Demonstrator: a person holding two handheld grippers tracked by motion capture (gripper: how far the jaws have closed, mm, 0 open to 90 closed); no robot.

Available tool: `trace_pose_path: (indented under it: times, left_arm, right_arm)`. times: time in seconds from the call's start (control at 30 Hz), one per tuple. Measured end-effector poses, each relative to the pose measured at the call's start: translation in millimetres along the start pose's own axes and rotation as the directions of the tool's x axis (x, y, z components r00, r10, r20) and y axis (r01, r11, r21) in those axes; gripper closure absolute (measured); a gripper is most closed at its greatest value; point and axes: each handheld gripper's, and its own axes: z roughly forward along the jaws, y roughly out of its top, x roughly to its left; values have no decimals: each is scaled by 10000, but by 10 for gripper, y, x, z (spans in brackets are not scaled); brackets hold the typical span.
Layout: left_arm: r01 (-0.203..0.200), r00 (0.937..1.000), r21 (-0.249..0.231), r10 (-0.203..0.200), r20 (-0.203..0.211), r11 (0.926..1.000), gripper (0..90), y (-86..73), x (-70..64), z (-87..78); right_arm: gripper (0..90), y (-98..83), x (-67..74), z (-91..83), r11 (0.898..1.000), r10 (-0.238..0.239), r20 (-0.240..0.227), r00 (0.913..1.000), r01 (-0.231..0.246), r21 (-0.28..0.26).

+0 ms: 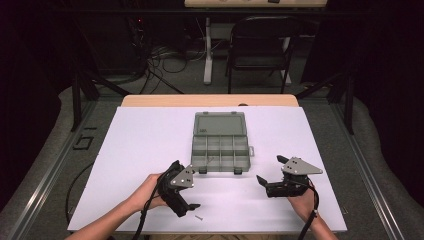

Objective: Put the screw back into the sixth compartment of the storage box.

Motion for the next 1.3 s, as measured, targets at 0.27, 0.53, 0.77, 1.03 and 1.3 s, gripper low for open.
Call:
trace_pose_path:
  times: [0.27, 0.53, 0.77, 1.03, 1.3]
  left_arm:
    - [-154, 9977, 220, 139, 657, 9996, 63, -77, -92, 133]
    - [-362, 9918, 448, 304, 1239, 9983, 204, -112, -187, 263]
    - [-676, 9808, 643, 545, 1871, 9956, 437, -143, -246, 343]
    - [-1025, 9696, 864, 801, 2312, 9910, 673, -170, -284, 385]
    - [-1243, 9636, 687, 1039, 2462, 9899, 867, -187, -312, 394]
  right_arm:
    - [26, -2, -3, 1, 10000, -12, -4, 10000, 12, 29]
    - [27, 0, -1, 3, 10000, -22, 16, 10000, 21, 26]
    - [27, -1, -1, 6, 10000, -26, 21, 10000, 26, 58]
    - [28, -3, -5, 9, 10000, -49, 32, 10000, 48, 73]
    - [28, -4, -6, 8, 9999, -39, 39, 10000, 39, 106]
